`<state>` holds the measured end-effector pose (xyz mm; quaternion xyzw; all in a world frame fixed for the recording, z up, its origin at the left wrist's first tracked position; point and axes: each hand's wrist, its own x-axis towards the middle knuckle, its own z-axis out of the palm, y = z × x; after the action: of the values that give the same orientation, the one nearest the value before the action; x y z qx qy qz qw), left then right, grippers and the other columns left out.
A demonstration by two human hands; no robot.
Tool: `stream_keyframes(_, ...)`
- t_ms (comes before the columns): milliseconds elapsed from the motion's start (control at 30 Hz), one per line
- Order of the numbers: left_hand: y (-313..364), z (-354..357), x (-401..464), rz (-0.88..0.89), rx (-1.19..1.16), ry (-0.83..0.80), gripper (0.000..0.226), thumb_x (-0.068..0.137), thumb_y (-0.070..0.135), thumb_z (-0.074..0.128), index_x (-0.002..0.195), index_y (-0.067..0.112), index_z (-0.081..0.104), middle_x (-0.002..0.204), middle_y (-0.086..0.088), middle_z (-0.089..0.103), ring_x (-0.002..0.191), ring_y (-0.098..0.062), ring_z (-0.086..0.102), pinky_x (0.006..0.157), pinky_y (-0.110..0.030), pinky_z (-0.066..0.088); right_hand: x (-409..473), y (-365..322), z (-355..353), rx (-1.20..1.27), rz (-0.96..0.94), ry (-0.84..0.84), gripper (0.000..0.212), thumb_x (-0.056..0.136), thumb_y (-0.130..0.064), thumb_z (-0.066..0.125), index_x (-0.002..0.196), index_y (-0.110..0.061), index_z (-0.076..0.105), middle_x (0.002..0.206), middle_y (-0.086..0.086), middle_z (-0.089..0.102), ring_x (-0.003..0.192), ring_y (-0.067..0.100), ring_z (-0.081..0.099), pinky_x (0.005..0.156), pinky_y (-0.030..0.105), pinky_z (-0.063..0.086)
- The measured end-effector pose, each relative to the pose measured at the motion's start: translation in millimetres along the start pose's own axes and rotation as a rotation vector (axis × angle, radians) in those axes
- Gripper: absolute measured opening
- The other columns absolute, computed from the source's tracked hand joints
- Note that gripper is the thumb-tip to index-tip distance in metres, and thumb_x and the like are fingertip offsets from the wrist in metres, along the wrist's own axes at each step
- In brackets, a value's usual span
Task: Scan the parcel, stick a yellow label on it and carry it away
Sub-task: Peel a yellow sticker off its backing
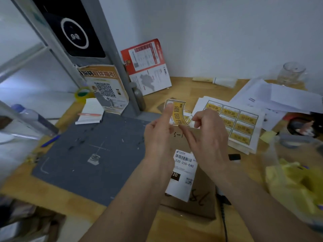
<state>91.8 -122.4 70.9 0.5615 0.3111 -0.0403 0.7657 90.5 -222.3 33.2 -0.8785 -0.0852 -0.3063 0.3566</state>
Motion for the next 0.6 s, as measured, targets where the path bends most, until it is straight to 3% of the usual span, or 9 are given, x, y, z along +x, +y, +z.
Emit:
stream_keyframes(133, 18, -24, 20, 0.048, 0.054, -0.022, 0.041, 0.078, 0.033, 0.073, 0.112, 0.011, 0.064, 0.096, -0.006, 0.070, 0.067, -0.006, 0.062, 0.058, -0.026, 0.041, -1, -7, 9, -0.103, -0.088, -0.015, 0.029, 0.078, -0.029, 0.070, 0.089, -0.005, 0.055, 0.077, 0.010, 0.056, 0.068, 0.026, 0.053, 0.053, 0.039, 0.047)
stream_keyframes(233, 27, -37, 33, 0.079, 0.120, -0.047, 0.005, 0.083, 0.013, 0.067, 0.088, 0.013, 0.066, 0.087, -0.005, 0.070, 0.067, -0.008, 0.061, 0.053, -0.022, 0.046, 1, -8, 16, -0.190, -0.147, -0.030, 0.031, 0.080, -0.033, 0.068, 0.087, -0.006, 0.055, 0.076, 0.009, 0.057, 0.068, 0.026, 0.053, 0.055, 0.036, 0.044)
stream_keyframes(300, 30, -44, 43, 0.089, 0.158, -0.064, 0.014, 0.085, 0.009, 0.064, 0.074, 0.016, 0.062, 0.084, -0.004, 0.071, 0.070, -0.009, 0.063, 0.058, -0.020, 0.042, 1, -7, 20, -0.241, -0.163, -0.041, 0.031, 0.081, -0.036, 0.066, 0.085, -0.007, 0.055, 0.076, 0.008, 0.058, 0.069, 0.025, 0.053, 0.057, 0.036, 0.044)
stream_keyframes(433, 27, -52, 61, 0.089, 0.165, -0.089, 0.020, 0.085, 0.011, 0.065, 0.067, 0.017, 0.057, 0.087, -0.004, 0.071, 0.078, -0.011, 0.064, 0.061, -0.018, 0.041, -4, 4, 30, -0.291, -0.147, -0.046, 0.039, 0.082, -0.046, 0.063, 0.073, -0.008, 0.057, 0.070, 0.006, 0.057, 0.068, 0.023, 0.052, 0.063, 0.031, 0.041)
stream_keyframes(533, 17, -55, 70, 0.129, 0.111, 0.019, 0.022, 0.085, 0.012, 0.065, 0.065, 0.018, 0.056, 0.076, 0.000, 0.066, 0.068, -0.008, 0.058, 0.053, -0.015, 0.038, -15, 5, 35, -0.260, -0.003, -0.090, 0.040, 0.079, -0.051, 0.063, 0.073, -0.011, 0.060, 0.074, 0.001, 0.057, 0.074, 0.019, 0.051, 0.069, 0.026, 0.040)
stream_keyframes(600, 13, -56, 76, 0.141, 0.047, 0.053, 0.021, 0.085, 0.012, 0.064, 0.067, 0.018, 0.057, 0.074, 0.003, 0.066, 0.065, -0.005, 0.057, 0.057, -0.016, 0.039, -19, -2, 37, -0.069, 0.324, -0.136, 0.032, 0.076, -0.051, 0.064, 0.073, -0.019, 0.061, 0.079, -0.007, 0.058, 0.078, 0.015, 0.054, 0.072, 0.026, 0.043)
